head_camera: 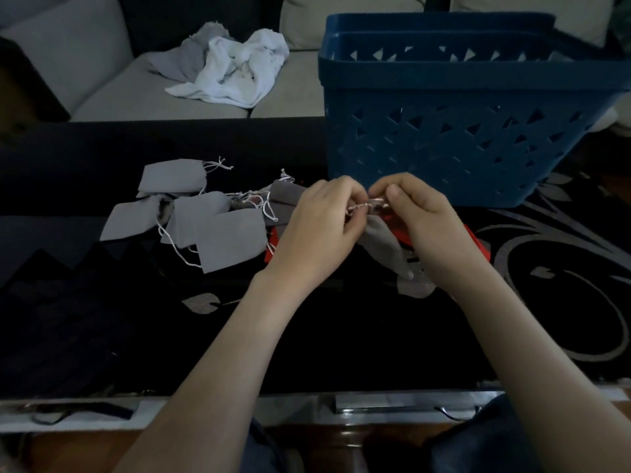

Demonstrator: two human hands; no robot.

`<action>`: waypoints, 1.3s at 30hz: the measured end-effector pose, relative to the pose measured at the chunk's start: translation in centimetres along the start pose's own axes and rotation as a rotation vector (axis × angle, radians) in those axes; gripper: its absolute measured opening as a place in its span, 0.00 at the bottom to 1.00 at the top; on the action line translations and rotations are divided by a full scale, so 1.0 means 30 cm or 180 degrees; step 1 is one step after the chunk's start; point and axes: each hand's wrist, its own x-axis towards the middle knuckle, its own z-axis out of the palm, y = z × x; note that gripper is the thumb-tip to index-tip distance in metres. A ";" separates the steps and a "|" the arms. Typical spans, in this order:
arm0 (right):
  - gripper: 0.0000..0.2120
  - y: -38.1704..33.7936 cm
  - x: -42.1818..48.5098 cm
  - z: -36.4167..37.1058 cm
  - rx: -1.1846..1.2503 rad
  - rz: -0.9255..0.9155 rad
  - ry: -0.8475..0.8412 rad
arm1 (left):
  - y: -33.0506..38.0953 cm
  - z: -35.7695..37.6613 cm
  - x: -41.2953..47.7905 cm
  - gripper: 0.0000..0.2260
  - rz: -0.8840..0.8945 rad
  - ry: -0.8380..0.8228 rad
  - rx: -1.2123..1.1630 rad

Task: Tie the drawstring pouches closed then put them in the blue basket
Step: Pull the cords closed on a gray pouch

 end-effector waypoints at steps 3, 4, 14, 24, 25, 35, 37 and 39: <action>0.09 0.006 0.005 -0.008 0.0007 0.0150 -0.0183 | 0.003 0.006 -0.005 0.01 0.0181 0.0049 -0.0048; 0.08 0.006 0.004 -0.008 0.0024 0.0167 -0.0244 | 0.003 0.007 -0.005 0.01 0.0211 0.0030 -0.0066; 0.05 -0.022 -0.014 -0.003 0.0319 0.0091 -0.0126 | 0.023 -0.006 -0.009 0.02 0.0120 0.0181 -0.0304; 0.06 -0.019 -0.003 -0.014 0.0352 0.0292 -0.0130 | 0.024 0.011 -0.007 0.02 0.0332 0.0194 -0.0150; 0.06 -0.020 -0.002 -0.013 0.0413 0.0331 -0.0139 | 0.022 0.013 -0.005 0.03 0.0385 0.0212 -0.0107; 0.04 -0.004 0.000 -0.025 -0.0039 0.0552 -0.0282 | -0.002 0.019 0.002 0.07 0.0993 0.0344 0.0657; 0.04 -0.001 -0.003 -0.029 -0.0088 0.0504 -0.0271 | -0.004 0.019 0.003 0.07 0.0993 0.0375 0.0677; 0.05 0.000 -0.003 -0.036 -0.0145 0.0495 -0.0279 | -0.004 0.020 0.003 0.06 0.1008 0.0381 0.0699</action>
